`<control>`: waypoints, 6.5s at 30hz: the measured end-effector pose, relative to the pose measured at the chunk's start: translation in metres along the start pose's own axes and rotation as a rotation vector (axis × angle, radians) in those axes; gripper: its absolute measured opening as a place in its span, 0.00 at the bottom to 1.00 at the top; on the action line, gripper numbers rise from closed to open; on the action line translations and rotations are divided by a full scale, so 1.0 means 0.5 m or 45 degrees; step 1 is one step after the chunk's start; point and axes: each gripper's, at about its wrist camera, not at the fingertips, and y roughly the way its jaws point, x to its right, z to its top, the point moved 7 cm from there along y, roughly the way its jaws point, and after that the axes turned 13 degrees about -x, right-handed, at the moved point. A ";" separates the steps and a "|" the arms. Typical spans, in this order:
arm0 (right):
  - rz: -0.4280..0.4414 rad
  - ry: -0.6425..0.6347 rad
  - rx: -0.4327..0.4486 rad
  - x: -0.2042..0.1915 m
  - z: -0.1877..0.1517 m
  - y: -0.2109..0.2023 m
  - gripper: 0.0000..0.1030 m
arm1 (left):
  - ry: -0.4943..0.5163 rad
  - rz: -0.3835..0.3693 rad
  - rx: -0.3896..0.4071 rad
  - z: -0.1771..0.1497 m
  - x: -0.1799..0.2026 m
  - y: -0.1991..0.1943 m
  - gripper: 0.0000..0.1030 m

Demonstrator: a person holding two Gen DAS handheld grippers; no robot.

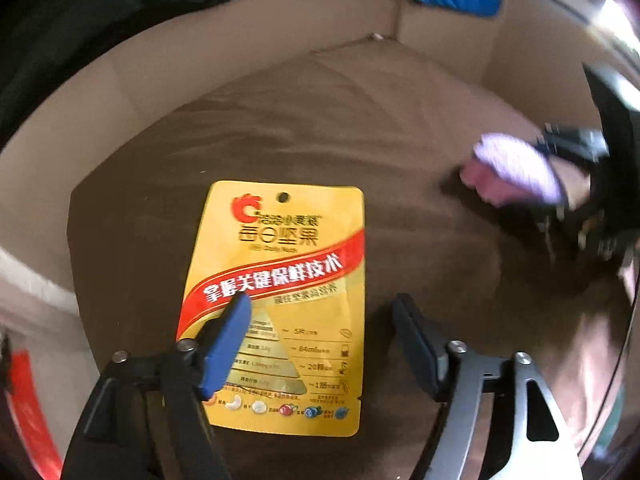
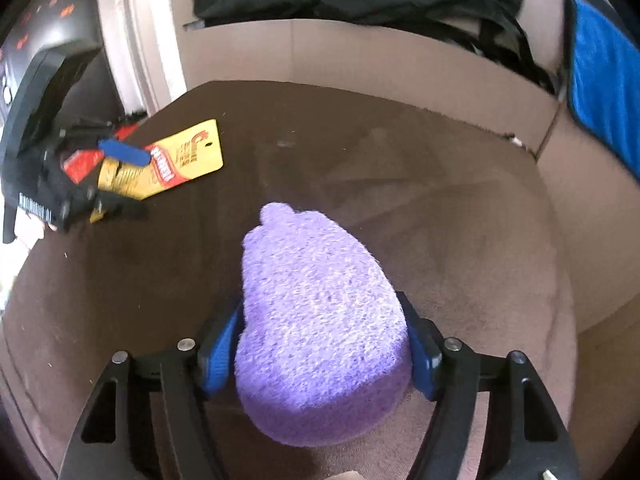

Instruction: Collect trash

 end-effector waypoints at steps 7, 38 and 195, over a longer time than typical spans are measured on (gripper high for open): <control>-0.025 0.014 0.027 0.000 -0.002 -0.006 0.61 | -0.121 -0.009 0.074 -0.016 -0.067 -0.038 0.73; 0.008 0.021 0.114 -0.094 0.014 -0.056 0.61 | -0.704 -0.079 0.136 -0.137 -0.074 -0.069 0.01; -0.032 0.111 0.158 -0.891 -0.178 -0.288 0.66 | -1.000 0.361 0.322 -0.906 -0.017 -0.458 0.52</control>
